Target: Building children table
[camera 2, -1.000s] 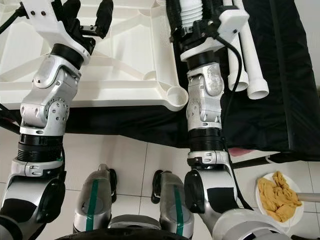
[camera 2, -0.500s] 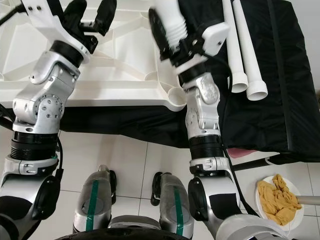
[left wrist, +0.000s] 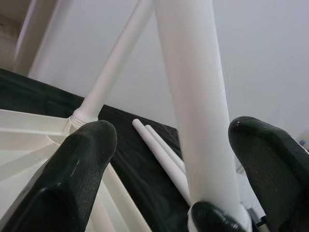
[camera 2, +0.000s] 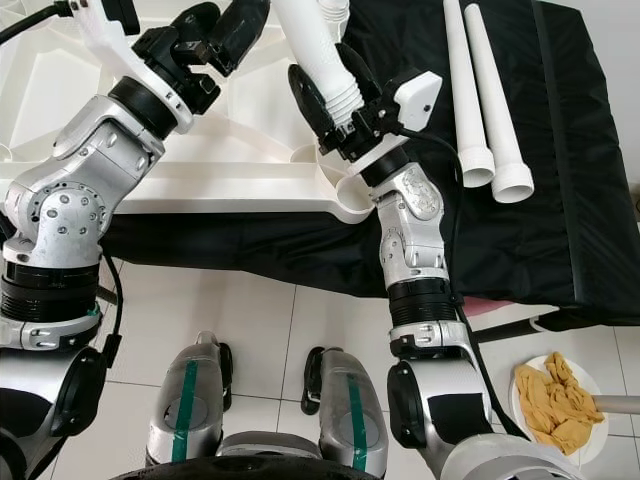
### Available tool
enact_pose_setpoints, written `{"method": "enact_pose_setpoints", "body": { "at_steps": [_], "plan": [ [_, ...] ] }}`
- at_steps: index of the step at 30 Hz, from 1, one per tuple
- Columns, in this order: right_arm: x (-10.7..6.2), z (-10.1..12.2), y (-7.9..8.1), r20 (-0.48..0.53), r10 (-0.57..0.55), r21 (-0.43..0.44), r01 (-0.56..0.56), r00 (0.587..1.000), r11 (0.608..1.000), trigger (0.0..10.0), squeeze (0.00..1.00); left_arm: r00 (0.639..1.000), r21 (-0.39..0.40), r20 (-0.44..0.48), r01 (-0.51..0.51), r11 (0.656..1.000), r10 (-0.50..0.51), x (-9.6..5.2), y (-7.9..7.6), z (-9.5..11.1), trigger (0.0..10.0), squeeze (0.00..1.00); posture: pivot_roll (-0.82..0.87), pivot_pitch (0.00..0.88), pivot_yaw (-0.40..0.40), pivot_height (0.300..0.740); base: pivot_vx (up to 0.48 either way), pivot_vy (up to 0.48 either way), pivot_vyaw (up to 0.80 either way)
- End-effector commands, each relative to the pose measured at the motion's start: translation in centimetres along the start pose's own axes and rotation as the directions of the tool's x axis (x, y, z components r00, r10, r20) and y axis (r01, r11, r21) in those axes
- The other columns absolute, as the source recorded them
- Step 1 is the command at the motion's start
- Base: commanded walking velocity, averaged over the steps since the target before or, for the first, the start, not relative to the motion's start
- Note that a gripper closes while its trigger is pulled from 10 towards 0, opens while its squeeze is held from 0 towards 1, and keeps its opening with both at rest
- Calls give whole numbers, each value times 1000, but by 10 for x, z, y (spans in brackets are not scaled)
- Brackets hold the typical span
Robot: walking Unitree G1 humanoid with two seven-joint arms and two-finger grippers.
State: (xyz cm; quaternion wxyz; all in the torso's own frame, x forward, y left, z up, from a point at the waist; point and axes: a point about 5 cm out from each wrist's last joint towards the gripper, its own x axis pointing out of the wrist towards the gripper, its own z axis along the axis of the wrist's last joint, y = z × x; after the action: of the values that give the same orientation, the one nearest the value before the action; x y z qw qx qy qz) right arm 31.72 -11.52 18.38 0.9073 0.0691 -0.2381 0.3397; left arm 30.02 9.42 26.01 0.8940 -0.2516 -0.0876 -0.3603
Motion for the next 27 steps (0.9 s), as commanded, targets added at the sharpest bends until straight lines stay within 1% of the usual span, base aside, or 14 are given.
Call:
{"method": "enact_pose_setpoints", "body": {
  "at_steps": [1,3,5,8,11,14,16,18,20,21,22,24,25,27],
  "plan": [
    [-3,-1,2,-10,27,14,-27,1000,1000,10000,0,857,-14,8,516,857,-516,-3,-28,7,10000,0,122,0,-52,740,0,0,0],
    [-3,-1,2,-10,27,14,-27,1000,1000,10000,0,857,-14,8,516,857,-516,-3,-28,7,10000,0,122,0,-52,740,0,0,0],
    [-3,-3,6,-21,64,24,-64,998,998,10000,0,852,-44,18,523,851,-523,0,-27,11,10000,0,118,0,-52,740,0,0,0],
    [-3,-3,6,-21,64,24,-64,998,998,10000,0,852,-44,18,523,851,-523,0,-27,11,10000,0,118,0,-52,740,0,0,0],
    [-3,-4,10,-25,96,27,-96,995,995,10000,0,847,-35,4,532,846,-532,5,-26,12,10000,0,112,0,-48,740,0,0,0],
    [-3,-3,12,-26,121,22,-120,992,993,10000,0,849,-32,-15,528,849,-528,10,-22,11,10000,0,104,0,-43,740,0,0,0],
    [-3,-3,12,-26,121,22,-120,992,993,10000,0,849,-32,-15,528,849,-528,10,-22,11,10000,0,104,0,-43,740,0,0,0],
    [-5,-4,14,-33,136,18,-136,990,991,10000,0,858,-36,-21,512,858,-513,16,-18,12,10000,0,100,0,-42,740,0,0,0],
    [-5,-4,14,-33,136,18,-136,990,991,10000,0,858,-36,-21,512,858,-513,16,-18,12,10000,0,100,0,-42,740,0,0,0],
    [-6,-4,14,-38,138,18,-138,990,990,10000,0,862,-44,-13,505,862,-506,19,-16,17,10000,0,95,0,-41,740,0,0,0],
    [-6,-4,14,-38,138,18,-138,990,990,10000,0,862,-44,-13,505,862,-506,19,-16,17,10000,0,95,0,-41,740,0,0,0],
    [-9,-6,14,-50,137,15,-136,989,991,10000,0,867,-39,-2,497,867,-498,23,-13,27,10000,0,91,0,-38,740,0,0,0],
    [-9,-6,14,-50,137,15,-136,989,991,10000,0,867,-39,-2,497,867,-498,23,-13,27,10000,0,91,0,-38,740,0,0,0],
    [-13,-7,13,-62,131,11,-130,989,991,10000,0,873,-46,17,488,871,-488,24,-9,38,10000,0,91,0,-35,740,0,0,0]
  ]
}}
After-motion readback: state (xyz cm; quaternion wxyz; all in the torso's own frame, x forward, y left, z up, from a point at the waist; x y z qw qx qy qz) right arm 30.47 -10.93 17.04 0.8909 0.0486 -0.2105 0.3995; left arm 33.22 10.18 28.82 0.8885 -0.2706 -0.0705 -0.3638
